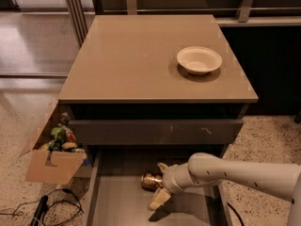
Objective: Pick orange can from middle drawer and place on counter
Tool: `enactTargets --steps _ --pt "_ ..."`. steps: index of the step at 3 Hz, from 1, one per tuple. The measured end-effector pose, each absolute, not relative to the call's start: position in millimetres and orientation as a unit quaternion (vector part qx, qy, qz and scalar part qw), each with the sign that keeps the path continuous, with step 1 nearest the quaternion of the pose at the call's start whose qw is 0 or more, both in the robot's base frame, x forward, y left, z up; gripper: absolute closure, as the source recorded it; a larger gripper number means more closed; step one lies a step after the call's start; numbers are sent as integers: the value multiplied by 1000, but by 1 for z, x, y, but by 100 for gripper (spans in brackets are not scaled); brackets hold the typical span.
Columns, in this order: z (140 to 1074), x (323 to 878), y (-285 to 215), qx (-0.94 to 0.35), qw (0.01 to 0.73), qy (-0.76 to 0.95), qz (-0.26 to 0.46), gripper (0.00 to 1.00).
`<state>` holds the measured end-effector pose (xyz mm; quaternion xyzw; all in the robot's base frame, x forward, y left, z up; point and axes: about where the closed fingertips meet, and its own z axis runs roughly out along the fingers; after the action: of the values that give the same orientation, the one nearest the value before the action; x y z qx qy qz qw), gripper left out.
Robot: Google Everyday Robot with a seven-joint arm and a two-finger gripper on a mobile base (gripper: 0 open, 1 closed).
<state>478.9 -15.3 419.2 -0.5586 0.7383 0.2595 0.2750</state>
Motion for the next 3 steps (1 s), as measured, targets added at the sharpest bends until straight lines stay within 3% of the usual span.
enactTargets --steps 2,3 --pt "368 489 -19 -554 258 750 253 0" --pt "367 489 -19 -554 257 750 254 19"
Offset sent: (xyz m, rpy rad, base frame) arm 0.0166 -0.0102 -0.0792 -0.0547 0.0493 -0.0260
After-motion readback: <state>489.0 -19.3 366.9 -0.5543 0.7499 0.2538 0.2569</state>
